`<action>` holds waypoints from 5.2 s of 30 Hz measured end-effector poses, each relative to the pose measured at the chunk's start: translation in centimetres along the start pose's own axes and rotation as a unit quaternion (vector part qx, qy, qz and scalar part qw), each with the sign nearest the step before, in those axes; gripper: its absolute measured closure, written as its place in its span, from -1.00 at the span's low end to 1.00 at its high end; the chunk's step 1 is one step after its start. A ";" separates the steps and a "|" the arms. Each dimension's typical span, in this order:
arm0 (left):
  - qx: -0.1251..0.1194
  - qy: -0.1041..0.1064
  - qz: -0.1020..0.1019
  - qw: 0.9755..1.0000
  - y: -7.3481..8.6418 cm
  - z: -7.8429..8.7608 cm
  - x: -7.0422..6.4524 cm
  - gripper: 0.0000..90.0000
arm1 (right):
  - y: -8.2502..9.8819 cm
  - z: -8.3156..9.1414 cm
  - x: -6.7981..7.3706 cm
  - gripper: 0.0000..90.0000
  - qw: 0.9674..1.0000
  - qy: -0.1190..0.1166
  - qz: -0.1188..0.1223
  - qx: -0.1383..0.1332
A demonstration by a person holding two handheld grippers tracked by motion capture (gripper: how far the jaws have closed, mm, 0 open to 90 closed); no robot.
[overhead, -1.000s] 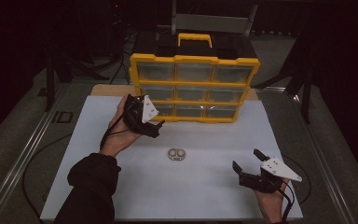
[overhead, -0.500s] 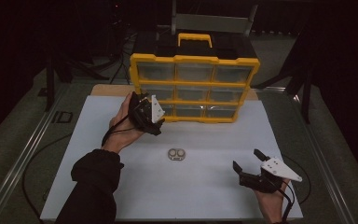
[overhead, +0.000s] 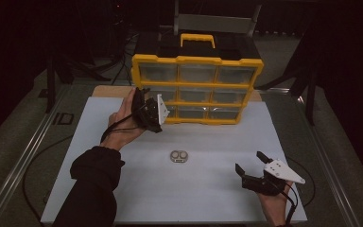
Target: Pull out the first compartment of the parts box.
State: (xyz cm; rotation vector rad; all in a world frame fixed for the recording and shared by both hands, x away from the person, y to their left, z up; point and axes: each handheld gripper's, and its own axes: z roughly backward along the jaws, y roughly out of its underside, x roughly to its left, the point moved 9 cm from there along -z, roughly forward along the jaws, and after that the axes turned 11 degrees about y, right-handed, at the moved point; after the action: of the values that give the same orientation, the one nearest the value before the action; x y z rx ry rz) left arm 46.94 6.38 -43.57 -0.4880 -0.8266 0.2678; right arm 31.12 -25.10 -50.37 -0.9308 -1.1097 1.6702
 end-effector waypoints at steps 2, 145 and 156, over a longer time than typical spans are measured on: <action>0.005 -0.005 -0.009 1.000 -0.1 0.1 0.3 -1.00 | 0.0 0.0 0.0 -0.80 1.000 -0.001 -0.001 0.000; 0.092 -0.271 -0.249 0.925 -5.9 4.0 5.8 0.78 | 0.6 -0.5 1.2 -0.80 1.000 -0.012 0.004 0.011; 0.090 -0.273 -0.246 0.926 -5.8 4.5 5.3 0.78 | 0.6 -0.5 1.3 -0.80 1.000 -0.013 0.005 0.010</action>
State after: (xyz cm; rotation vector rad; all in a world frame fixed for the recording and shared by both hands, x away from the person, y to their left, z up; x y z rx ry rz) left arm 47.26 4.94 -34.66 -0.0107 -1.4225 0.0054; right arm 31.03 -23.85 -51.21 -0.9051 -1.1050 1.7022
